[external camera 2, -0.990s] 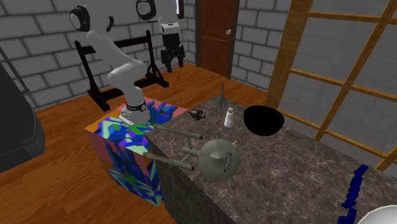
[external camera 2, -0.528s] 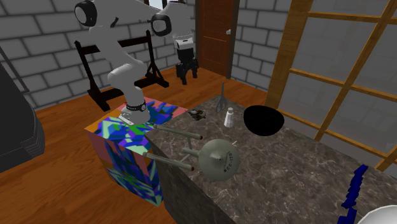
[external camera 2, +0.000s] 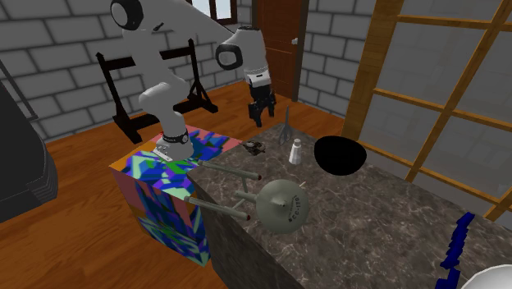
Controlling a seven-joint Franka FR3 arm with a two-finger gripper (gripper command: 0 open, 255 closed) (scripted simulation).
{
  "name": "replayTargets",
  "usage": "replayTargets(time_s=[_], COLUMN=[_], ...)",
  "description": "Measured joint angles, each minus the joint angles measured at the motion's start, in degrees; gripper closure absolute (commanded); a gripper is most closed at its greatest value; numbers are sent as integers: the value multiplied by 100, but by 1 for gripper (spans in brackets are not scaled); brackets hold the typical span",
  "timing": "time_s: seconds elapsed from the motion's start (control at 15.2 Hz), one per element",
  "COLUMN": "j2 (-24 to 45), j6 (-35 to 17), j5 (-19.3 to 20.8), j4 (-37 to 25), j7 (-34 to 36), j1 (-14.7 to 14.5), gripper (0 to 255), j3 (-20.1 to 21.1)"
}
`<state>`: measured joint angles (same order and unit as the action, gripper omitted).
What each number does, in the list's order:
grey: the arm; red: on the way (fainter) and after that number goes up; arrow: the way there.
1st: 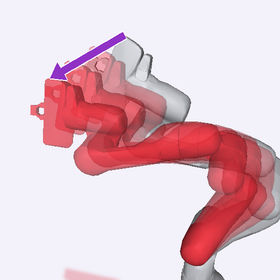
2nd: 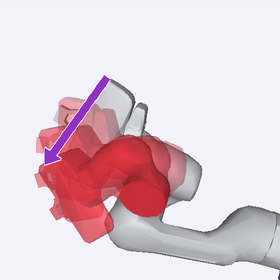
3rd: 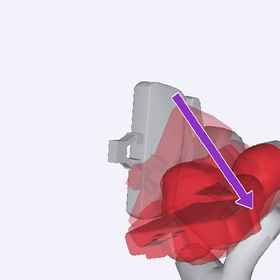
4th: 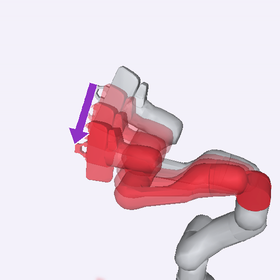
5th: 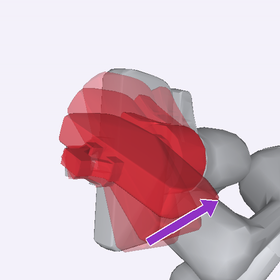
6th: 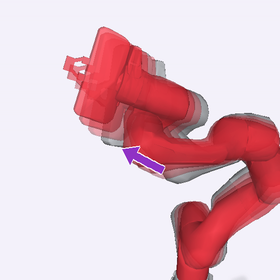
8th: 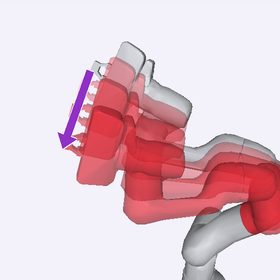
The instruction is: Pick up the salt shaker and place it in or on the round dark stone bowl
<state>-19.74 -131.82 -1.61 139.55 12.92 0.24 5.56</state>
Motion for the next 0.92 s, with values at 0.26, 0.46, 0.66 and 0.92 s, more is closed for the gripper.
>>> replayTargets(time_s=[0.26, 0.46, 0.66, 0.92], j2=[869, 1462, 2103, 2509], j6=[-671, -1051, -1386, -1699], j5=[-57, -93, -91, -42], j4=[-332, -645, -1039, -1157], j7=[217, 330, 479, 569], j1=[-7, -5, -23, -48], gripper=[0, 0, 0, 0], j3=[79, 100, 131, 143])
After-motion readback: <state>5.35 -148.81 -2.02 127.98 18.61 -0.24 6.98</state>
